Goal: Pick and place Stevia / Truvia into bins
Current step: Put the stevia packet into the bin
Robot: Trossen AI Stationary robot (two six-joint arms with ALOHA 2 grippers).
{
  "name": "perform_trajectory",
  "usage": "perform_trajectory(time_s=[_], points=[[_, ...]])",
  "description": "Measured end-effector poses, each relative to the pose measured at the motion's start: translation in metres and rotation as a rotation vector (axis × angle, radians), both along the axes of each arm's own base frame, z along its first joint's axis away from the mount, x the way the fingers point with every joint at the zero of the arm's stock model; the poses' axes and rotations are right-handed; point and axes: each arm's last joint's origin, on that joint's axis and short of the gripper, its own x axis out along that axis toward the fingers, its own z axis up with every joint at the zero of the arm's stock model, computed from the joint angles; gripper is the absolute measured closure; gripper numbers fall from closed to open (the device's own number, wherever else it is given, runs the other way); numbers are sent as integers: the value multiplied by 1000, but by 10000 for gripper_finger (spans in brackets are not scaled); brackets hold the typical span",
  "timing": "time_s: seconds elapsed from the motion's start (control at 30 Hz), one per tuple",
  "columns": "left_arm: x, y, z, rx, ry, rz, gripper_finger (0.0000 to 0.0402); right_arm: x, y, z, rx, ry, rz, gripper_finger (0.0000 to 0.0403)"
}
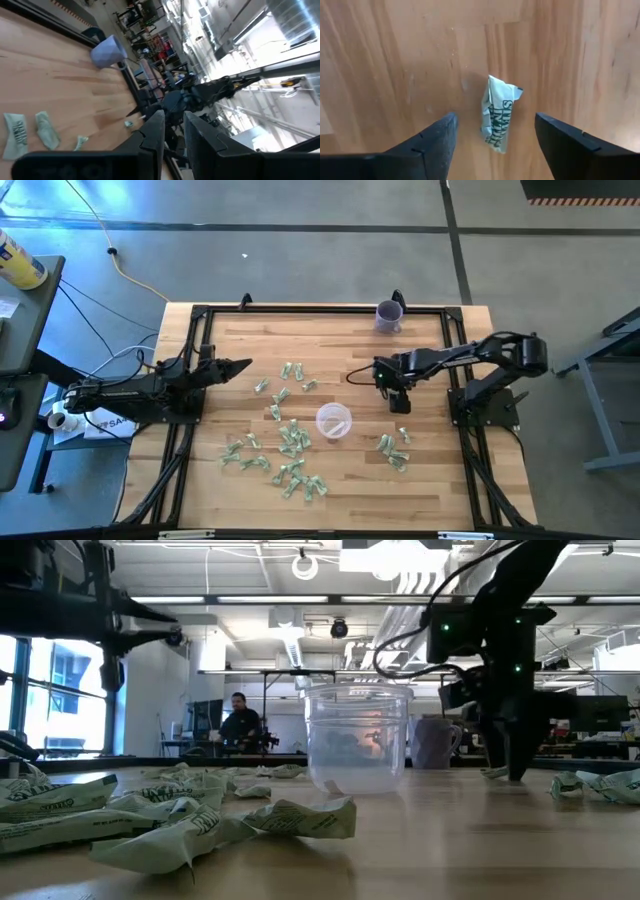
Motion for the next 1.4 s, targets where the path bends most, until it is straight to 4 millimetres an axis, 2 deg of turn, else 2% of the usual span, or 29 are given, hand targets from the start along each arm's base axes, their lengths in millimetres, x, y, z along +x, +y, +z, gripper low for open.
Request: perform_trajectory(time_s=[0.13, 0.33, 0.47, 0.57, 0.63, 0.9, 0.97, 1.03, 1.17, 1.33, 1.4], points=[[0, 0, -1, -1, 13, 1, 296, -1, -7, -7, 82, 12, -54, 197], [0, 0, -3, -3, 29, 6, 296, 0, -12, -13, 54, 29, -55, 317], [0, 0, -6, -5, 59, 10, 296, 7, -11, -9, 74, -2, -111, 390], [0, 0, -7, -6, 71, 10, 296, 21, -6, 3, 63, -35, -146, 387], [0, 0, -8, -7, 85, 10, 296, 36, -2, 18, 65, -102, -156, 389], [0, 0, -13, 18, 152, -4, 296, 93, 28, 113, 47, -408, -64, 393], [0, 0, -14, 35, 164, -5, 296, 105, 41, 129, 77, -456, -3, 398], [0, 0, -14, 43, 167, -19, 296, 115, 54, 131, 95, -443, 59, 399], [1, -2, -16, 87, 206, -71, 296, 138, 80, 117, 118, -365, 190, 382], [2, -2, -19, 149, 259, -92, 295, 162, 106, 90, 87, -248, 297, 336], [3, -2, -21, 154, 278, -95, 296, 168, 112, 89, 49, -227, 307, 310]])
